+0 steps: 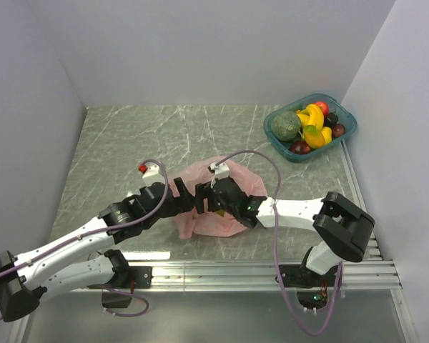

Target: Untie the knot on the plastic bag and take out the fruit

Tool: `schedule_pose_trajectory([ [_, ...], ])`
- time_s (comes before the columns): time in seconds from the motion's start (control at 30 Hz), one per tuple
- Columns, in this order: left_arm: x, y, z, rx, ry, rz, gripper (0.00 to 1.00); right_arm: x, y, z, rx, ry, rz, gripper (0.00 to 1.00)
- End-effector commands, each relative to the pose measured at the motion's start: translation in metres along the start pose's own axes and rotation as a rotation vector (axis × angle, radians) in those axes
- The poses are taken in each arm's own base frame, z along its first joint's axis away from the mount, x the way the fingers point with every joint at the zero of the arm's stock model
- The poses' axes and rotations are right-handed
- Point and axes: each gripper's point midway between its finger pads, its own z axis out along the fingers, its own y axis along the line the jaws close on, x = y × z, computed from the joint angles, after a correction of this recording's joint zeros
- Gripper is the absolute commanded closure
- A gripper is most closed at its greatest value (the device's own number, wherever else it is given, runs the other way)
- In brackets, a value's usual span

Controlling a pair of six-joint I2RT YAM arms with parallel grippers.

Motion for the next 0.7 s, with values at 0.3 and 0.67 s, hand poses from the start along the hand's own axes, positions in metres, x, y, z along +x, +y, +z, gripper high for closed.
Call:
schedule_pose_trajectory([
  [0.3,0.019,0.019,0.041,-0.079,-0.048,-0.082,0.10,-0.011,-0.016,-0.013,0.178,-0.057,0.055,0.15],
  [0.67,0.037,0.020,0.054,-0.076,0.011,-0.043,0.85,-0.018,-0.065,-0.053,0.529,-0.089,0.115,0.13],
])
